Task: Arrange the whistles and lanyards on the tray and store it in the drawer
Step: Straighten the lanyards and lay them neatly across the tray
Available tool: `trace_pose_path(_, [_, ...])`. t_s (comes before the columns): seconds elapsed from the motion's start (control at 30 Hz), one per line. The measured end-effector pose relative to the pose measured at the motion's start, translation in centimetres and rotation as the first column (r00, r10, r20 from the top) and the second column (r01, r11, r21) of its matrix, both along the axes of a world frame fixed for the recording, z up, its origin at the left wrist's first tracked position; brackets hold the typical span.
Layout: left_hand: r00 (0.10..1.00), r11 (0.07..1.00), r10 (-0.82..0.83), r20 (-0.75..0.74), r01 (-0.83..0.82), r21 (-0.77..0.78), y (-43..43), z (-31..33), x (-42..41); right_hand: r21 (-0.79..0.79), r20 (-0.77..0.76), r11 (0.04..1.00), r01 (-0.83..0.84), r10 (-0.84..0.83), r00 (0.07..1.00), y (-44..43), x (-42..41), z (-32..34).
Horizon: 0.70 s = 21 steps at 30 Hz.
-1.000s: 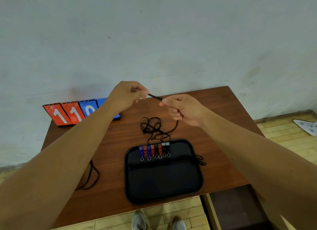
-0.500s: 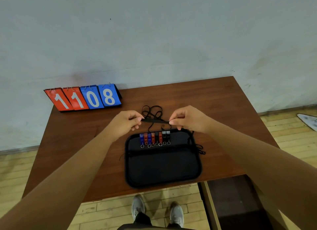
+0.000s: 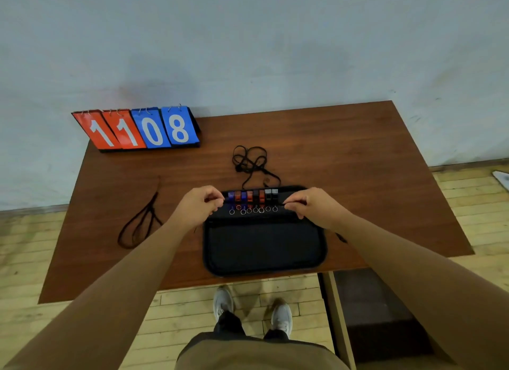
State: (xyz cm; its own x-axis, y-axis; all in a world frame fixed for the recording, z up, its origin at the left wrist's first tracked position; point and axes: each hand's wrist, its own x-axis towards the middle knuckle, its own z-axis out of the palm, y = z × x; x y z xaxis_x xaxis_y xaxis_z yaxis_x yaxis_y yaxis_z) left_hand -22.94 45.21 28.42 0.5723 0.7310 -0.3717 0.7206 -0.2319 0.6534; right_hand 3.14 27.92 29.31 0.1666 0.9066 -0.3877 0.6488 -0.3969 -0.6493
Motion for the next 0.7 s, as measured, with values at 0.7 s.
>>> trace_pose_path(0.7, [0.986,0.992,-0.002,-0.166,0.023,0.122,-0.9,-9.7,-4.8,-0.223,0.274,0.972,0.072,-0.008,0.962,-3.9,2.1,-9.7])
